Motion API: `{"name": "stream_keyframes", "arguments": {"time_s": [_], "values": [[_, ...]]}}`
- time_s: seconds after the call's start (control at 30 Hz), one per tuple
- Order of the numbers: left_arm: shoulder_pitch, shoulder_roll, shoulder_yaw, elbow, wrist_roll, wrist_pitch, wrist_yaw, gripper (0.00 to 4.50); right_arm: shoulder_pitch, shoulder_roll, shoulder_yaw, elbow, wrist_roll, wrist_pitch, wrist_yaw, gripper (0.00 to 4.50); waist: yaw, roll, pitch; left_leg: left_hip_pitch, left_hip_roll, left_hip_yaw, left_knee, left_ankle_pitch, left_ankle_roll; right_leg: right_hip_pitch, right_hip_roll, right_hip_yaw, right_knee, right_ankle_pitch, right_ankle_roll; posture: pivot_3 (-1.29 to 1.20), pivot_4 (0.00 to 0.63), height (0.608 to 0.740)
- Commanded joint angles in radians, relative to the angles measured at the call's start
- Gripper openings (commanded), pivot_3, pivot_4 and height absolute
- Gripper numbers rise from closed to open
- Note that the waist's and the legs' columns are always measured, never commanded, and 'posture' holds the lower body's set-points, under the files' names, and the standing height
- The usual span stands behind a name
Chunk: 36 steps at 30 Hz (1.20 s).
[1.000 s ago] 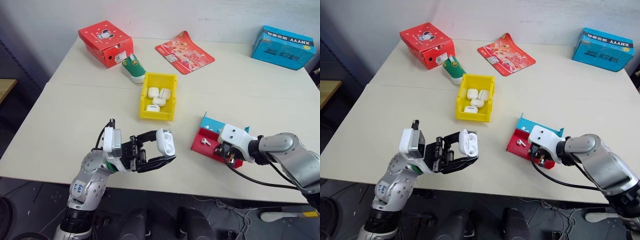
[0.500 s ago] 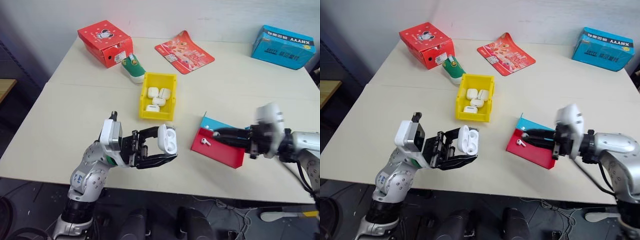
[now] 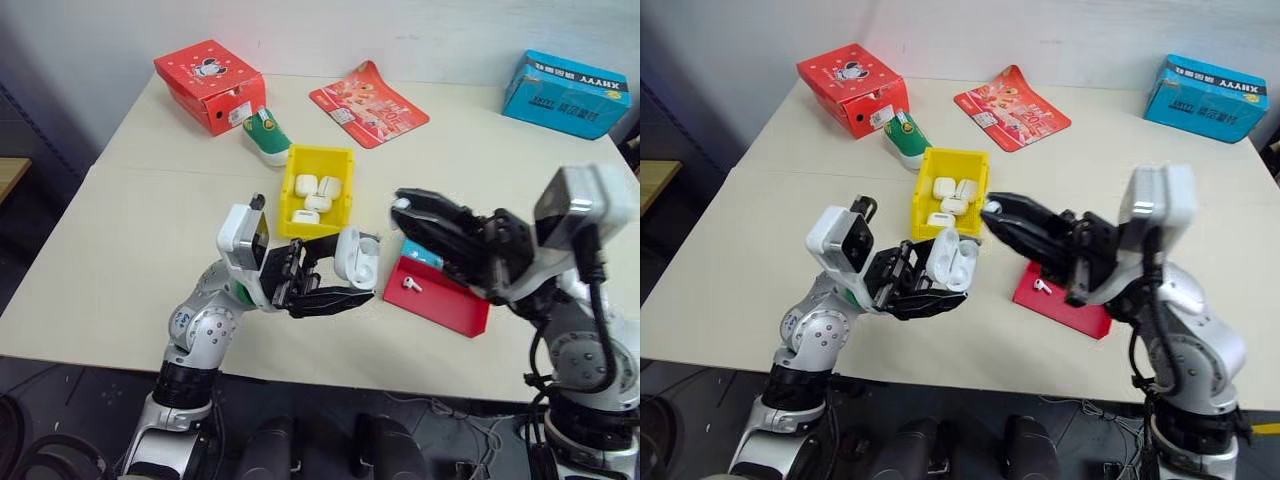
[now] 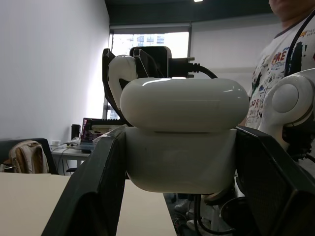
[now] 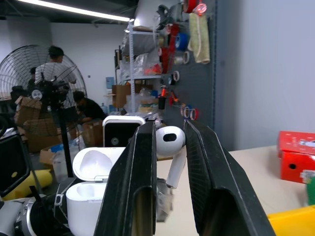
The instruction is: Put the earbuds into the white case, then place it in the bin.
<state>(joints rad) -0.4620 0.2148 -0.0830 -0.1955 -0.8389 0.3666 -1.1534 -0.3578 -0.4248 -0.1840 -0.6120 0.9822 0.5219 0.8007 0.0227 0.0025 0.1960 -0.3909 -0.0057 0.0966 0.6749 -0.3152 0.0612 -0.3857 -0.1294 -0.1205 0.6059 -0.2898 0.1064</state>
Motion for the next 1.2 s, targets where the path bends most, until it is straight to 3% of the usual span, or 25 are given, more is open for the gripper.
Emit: {"name": "stream_keyframes", "arguments": {"time_s": [0.03,1.03,1.2], "values": [[-0.014,-0.024,-0.004,-0.026,-0.017,0.001,0.008,2.82,-0.013,0.018,0.033,-0.021,-0.027,-0.059,0.0,0.44,0.001,0.0,0.0,0.0,0.0,0.0,0.0,0.0,0.0,0.0,0.0,0.0,0.0,0.0,0.0,0.0,0.15,0.74],[-0.034,-0.038,0.012,-0.044,-0.012,-0.006,0.039,2.82,0.06,-0.06,0.111,0.031,-0.134,-0.149,0.082,0.44,0.0,0.0,0.0,0.0,0.0,0.0,0.001,-0.001,0.001,0.0,-0.001,0.0,-0.004,0.0,0.0,0.0,0.15,0.74],[-0.033,-0.031,0.02,-0.044,-0.009,-0.008,0.041,2.82,0.066,-0.077,0.09,0.031,-0.13,-0.167,0.084,2.08,0.0,0.0,0.0,0.0,0.0,0.0,0.001,-0.001,0.0,0.0,-0.001,0.0,-0.004,0.0,0.0,0.0,0.15,0.74]]}}
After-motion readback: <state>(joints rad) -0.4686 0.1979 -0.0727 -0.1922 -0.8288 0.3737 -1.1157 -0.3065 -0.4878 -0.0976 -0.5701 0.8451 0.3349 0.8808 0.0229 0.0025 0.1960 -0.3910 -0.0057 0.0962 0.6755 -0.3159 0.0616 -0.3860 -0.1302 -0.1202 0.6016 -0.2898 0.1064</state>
